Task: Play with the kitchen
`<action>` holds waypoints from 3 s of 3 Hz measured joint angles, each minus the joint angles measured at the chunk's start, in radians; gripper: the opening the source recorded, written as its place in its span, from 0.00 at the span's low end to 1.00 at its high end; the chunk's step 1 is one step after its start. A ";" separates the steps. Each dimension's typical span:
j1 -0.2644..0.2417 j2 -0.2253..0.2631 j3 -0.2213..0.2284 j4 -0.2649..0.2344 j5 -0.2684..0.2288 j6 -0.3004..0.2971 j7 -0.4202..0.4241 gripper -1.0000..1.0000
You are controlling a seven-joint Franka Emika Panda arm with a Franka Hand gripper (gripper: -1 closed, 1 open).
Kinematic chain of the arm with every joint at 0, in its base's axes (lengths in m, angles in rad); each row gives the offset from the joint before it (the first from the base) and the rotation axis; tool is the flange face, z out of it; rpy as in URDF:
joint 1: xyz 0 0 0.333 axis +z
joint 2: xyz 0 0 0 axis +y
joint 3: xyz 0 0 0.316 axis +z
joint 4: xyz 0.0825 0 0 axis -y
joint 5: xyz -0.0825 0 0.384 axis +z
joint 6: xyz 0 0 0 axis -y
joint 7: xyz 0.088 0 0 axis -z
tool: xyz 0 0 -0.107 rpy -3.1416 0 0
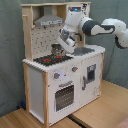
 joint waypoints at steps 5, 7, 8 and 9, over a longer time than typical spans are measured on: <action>0.206 0.134 -0.166 0.266 0.000 -0.019 -0.261 0.00; 0.207 0.081 -0.114 0.275 0.000 -0.072 -0.233 1.00; 0.207 0.019 -0.084 0.270 0.000 -0.155 -0.209 1.00; 0.207 -0.042 -0.053 0.254 -0.002 -0.237 -0.173 1.00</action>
